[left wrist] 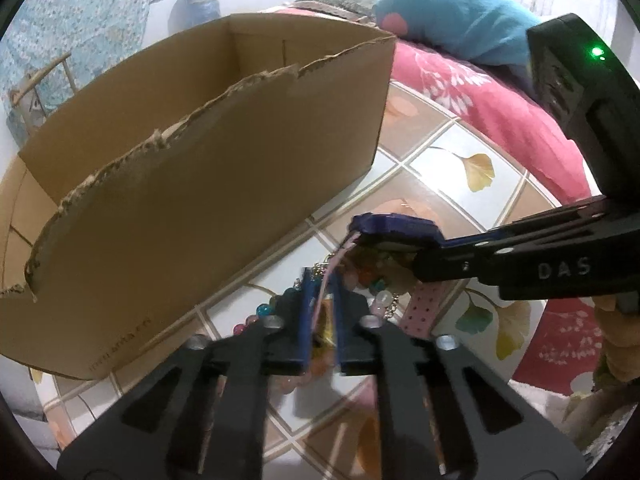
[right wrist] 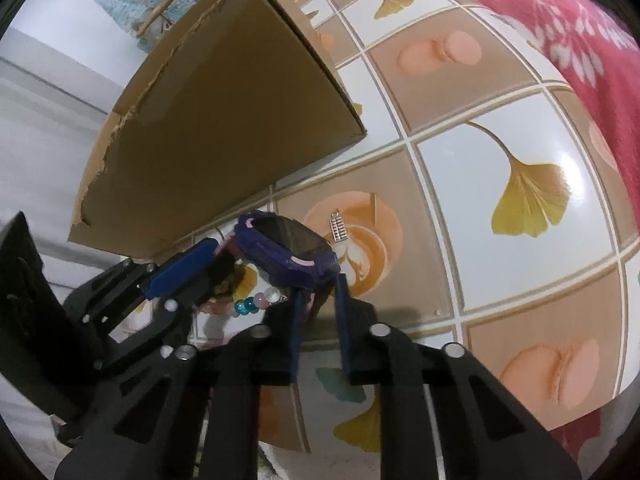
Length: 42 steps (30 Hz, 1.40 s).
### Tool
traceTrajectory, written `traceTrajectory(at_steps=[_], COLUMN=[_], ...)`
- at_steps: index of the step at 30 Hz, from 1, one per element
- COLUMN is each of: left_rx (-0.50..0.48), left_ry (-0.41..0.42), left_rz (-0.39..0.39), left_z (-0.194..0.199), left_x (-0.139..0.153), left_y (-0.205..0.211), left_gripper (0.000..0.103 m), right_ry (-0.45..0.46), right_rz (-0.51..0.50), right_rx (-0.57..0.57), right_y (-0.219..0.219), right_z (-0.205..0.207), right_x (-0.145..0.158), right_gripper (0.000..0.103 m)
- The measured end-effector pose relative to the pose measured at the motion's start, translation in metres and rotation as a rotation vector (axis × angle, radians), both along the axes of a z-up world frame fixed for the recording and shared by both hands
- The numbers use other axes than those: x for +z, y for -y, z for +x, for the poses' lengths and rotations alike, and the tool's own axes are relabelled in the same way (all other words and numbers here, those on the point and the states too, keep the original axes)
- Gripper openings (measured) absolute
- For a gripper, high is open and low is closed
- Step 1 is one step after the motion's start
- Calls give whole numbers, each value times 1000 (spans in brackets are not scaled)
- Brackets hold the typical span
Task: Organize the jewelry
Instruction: 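Lift the pink smartwatch with the right tool and drop it into the box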
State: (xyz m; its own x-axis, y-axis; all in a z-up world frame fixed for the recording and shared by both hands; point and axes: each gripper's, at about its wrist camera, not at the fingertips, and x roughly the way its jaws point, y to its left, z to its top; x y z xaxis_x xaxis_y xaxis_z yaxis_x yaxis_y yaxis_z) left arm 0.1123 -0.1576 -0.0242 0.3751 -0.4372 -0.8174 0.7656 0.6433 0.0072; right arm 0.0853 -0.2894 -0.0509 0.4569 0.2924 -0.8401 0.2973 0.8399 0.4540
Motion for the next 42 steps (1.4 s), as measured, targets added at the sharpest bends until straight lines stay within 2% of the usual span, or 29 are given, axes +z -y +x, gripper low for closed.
traceTrajectory(at_steps=[4,10,15,19,21,24,26,29,33,37,41,42], left_rx=[-10,-25,-55,-84,-89,-79,-60,-29,-1,-24,-58,-56], left_ry=[26,82,174,281,329,362,345,328,304,290,309,295], left_rz=[-2,-37,-51,-56,-53,-54,-59,-35,65,212,368,375], left_z=[-5,-18,-40,-53,-52,-37,-14,21,80,127,162,167], left_x=[6,30,61,100,120,151,169,177,161,119,72,67], left_y=[1,-4,-16,-35,-47,-66,-79,-90,-88,-75,-58,-56], left_gripper=[3,3,3,3,3,3,3,3,2,3,3,0], right_ry=[22,84,151,237,276,303,293,255,158,32,22,28], right_rz=[-6,-60,-192,-360,-408,-363,-303,-257,-264,-340,-489,-512], right_rx=[-3,14,114,307,403,578,676,778,868,903,913,908], right_y=[3,3,-14,-43,-57,-72,-80,-88,-103,-98,-96,-94], right_z=[-1,-23,-41,-44,-41,-7,25,80,147,218,257,267], right_x=[6,33,75,128,148,173,182,186,172,134,113,110], right_gripper=[7,6,6,6,6,6,6,6,6,5,5,5])
